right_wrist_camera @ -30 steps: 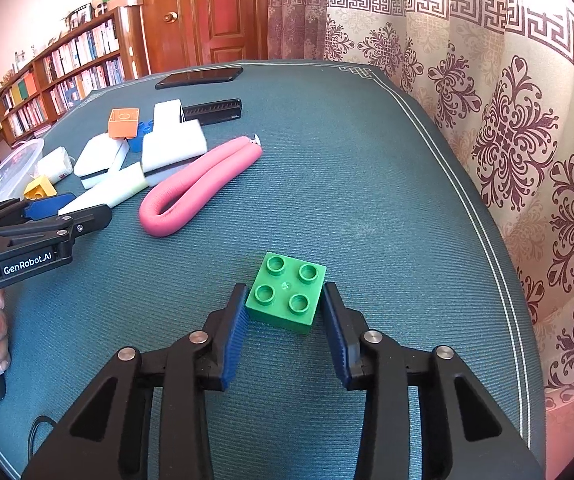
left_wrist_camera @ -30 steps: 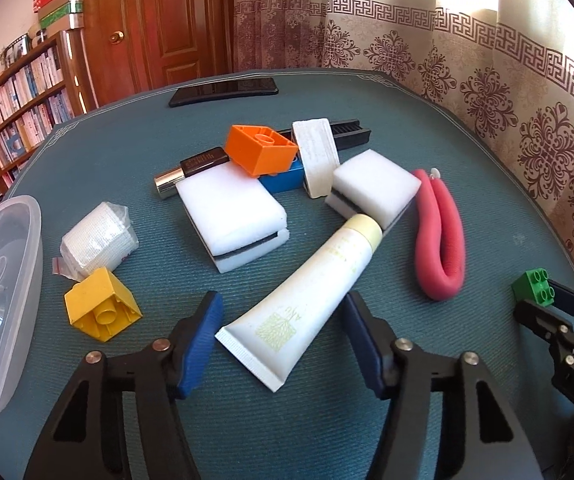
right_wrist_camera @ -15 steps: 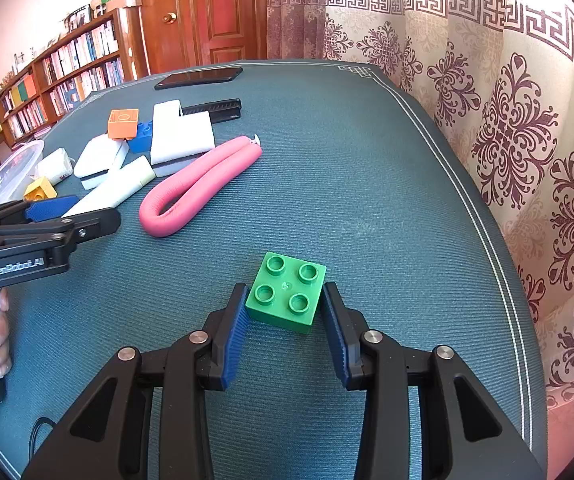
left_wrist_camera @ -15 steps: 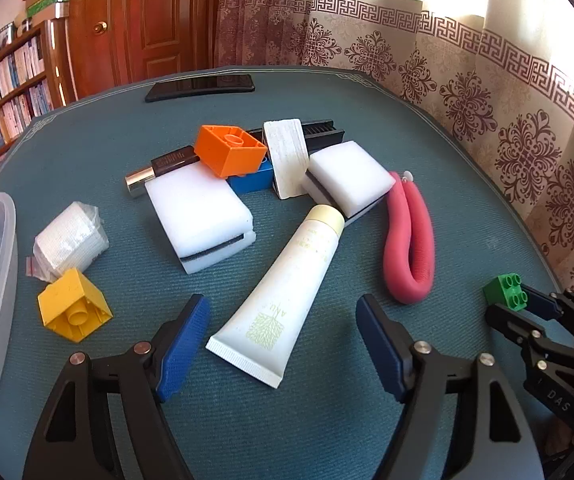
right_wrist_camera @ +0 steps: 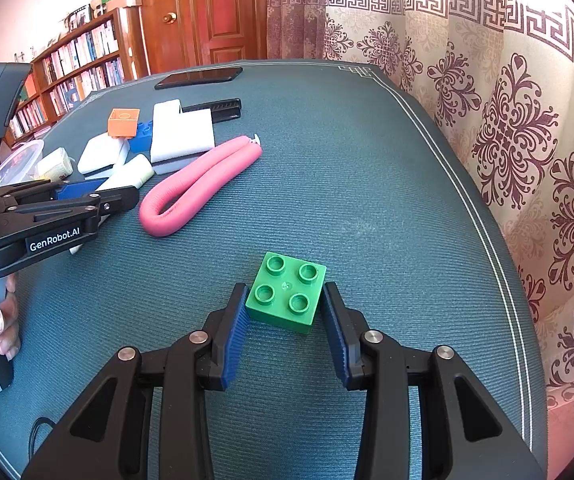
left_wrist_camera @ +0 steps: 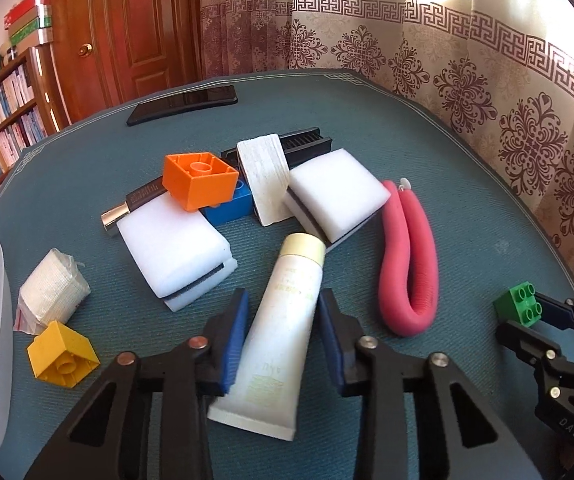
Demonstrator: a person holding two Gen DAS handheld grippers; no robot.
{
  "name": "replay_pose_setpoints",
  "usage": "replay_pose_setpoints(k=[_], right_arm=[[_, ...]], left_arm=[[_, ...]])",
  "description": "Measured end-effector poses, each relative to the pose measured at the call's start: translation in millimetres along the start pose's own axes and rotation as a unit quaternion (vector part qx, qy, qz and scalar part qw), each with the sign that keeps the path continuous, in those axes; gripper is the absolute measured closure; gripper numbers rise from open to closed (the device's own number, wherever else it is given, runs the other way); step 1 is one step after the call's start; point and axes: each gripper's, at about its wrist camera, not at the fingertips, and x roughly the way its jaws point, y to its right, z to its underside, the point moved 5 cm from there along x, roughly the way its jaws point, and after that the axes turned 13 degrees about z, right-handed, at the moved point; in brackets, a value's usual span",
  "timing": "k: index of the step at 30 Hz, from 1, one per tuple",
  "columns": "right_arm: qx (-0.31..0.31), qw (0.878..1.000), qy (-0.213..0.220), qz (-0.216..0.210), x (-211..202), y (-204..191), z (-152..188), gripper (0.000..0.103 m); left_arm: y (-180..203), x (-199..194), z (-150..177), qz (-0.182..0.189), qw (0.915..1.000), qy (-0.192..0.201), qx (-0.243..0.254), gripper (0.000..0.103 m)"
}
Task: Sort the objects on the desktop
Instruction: 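Grasp the white lotion tube with the left gripper and lift it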
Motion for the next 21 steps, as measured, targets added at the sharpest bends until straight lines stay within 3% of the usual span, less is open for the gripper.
replay_pose_setpoints(k=[4,18,21], right_arm=[[0.002,1.0,0.0,0.001,0.1,0.2,0.5,0.063],[0.022,0.999,-0.001,-0.035,-11.8,-22.7,-1.0,0.064],[0.016,0.999,0.004,-0.045,-16.3,-37.1,-4.9,0.064]], left_arm=[[-3.3,-6.0,3.7,0.011,0.9996,0.009,-0.024,0.073],[-30.1,-55.6,20.8,-0.031,0.9967,0.056,-0.05,0.074],[-39.8,-68.2,22.9,-0.038,0.9955,0.067,-0.056,0.084]])
